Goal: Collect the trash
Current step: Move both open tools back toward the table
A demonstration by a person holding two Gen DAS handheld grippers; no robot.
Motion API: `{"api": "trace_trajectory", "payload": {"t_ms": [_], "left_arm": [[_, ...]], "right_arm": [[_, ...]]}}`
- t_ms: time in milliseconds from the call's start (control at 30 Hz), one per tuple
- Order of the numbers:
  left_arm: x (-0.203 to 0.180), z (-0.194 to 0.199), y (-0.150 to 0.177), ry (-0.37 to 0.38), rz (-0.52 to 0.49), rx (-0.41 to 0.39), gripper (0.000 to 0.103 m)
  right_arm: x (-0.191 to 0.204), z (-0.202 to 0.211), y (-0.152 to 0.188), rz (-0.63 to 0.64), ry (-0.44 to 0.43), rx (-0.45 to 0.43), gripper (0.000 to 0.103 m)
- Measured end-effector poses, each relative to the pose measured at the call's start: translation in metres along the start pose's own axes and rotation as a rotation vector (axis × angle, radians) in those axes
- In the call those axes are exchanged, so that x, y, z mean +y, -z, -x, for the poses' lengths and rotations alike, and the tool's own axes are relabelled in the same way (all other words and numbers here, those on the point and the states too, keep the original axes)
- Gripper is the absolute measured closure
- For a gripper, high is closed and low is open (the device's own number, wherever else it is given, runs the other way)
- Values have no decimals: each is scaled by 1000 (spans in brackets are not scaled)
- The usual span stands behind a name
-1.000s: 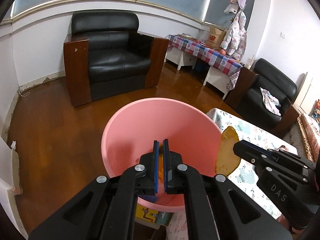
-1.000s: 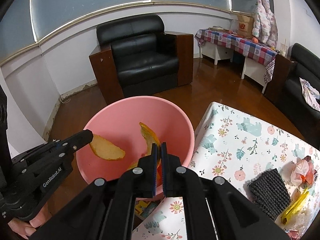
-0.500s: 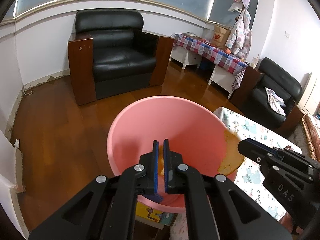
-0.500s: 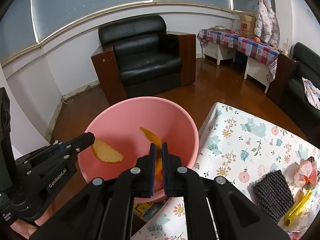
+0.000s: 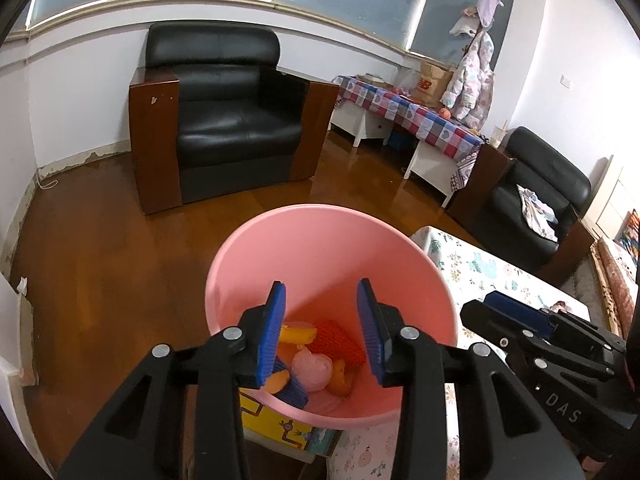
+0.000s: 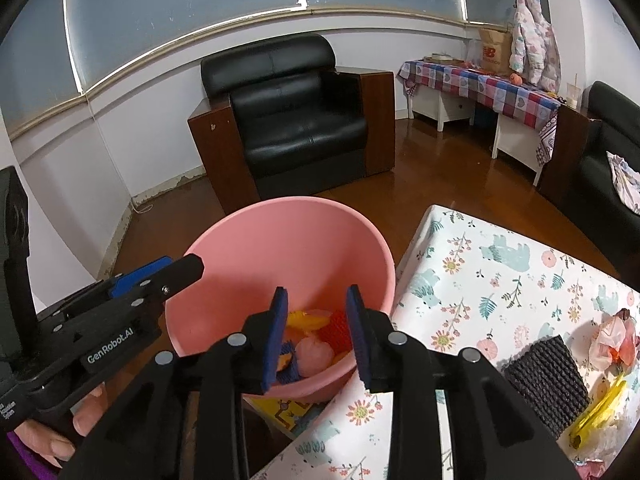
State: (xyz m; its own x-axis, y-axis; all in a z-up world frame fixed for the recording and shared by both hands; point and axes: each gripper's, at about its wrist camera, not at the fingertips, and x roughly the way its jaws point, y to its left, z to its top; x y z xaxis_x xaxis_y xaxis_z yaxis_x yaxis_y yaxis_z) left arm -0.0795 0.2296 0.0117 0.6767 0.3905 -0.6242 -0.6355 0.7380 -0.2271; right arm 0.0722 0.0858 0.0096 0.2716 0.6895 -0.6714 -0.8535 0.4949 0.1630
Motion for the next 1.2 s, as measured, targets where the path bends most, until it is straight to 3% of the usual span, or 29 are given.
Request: {"api": "trace_trajectory", "payload": {"t_ms": [367, 800, 1200], "left_arm": [[-36, 1, 7, 84, -69, 16, 66], [-124, -14, 34, 219, -199, 82, 66], [-183, -21, 56, 293, -341, 124, 66]], "right_arm": [[-26, 26, 29, -66, 42, -9, 72], [-103, 94, 70, -211, 221, -81, 72], [-165, 168, 118, -272, 421, -144, 72]]}}
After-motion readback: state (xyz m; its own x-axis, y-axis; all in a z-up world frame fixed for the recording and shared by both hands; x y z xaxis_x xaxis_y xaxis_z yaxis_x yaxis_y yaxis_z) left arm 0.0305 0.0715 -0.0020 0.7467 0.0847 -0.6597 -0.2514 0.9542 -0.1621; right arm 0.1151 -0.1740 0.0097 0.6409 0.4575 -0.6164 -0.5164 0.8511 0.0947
